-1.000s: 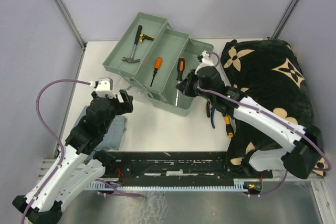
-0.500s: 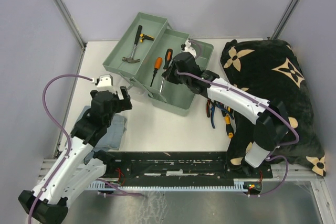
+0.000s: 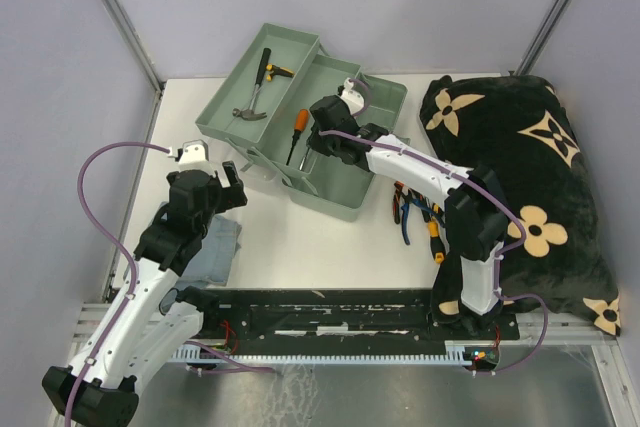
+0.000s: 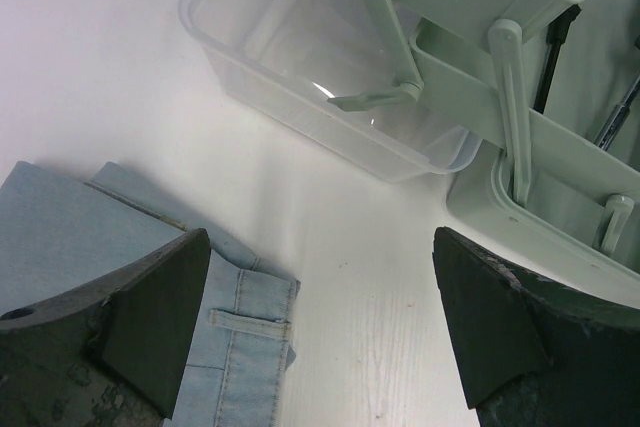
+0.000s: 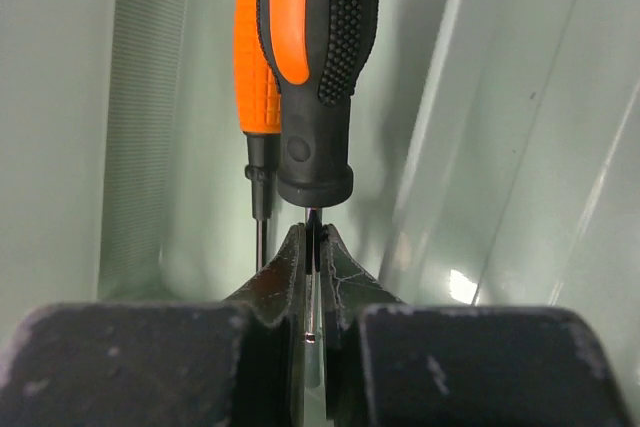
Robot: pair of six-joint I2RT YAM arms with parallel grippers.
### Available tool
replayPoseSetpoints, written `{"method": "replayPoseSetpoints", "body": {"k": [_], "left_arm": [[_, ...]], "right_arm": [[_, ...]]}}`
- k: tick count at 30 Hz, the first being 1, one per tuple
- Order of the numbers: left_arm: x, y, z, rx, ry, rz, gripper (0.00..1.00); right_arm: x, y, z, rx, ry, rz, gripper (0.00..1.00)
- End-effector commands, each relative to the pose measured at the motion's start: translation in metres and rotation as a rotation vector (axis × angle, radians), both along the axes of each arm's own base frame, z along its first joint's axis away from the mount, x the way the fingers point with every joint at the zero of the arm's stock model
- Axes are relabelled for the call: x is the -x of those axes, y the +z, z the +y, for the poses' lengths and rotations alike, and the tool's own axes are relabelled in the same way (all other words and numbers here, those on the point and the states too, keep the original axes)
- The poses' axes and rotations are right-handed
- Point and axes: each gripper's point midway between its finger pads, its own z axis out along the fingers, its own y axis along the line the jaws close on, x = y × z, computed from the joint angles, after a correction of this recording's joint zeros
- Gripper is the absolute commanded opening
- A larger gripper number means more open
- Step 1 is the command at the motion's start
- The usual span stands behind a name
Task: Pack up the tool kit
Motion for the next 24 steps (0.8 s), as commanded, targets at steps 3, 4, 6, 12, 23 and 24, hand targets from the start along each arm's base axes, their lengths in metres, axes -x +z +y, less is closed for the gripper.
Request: {"method": "replayPoseSetpoints", "body": {"k": [3,4,6,12,23,24], "left_arm": [[-0.004,0.014,-0.002,0.035,0.004,-0.047,0.98],[-0.004,0.014,-0.002,0.035,0.003,-0.047,0.98],[-0.003,0.014,-0.002,0.034,0.001,-0.047,0.98],[-0.004,0.013,-0.003,0.031,-0.003,-0.043,0.98],[-0.004,0.013,-0.003,0.027,-0.008,-0.042,0.97],[-0.005,0.013,-0.003,0.028,-0.007,-0.042,0.97]], "right_arm": [[-0.015,0.030,0.017,-0.046,0.035,-0.031,0.07],[-0.015,0.029,0.021,-0.049,0.058,-0.021,0.10],[-0.013,0.028,0.025,-0.051,0.080,-0.008,0.15],[-0.011,0.050,0.022,-0.059,0.090,-0.046,0.40],[0.021,0.122,0.008,-0.094,0.233,-0.195,0.45],[0.025,0.127,0.004,-0.090,0.241,-0.206,0.45]]}}
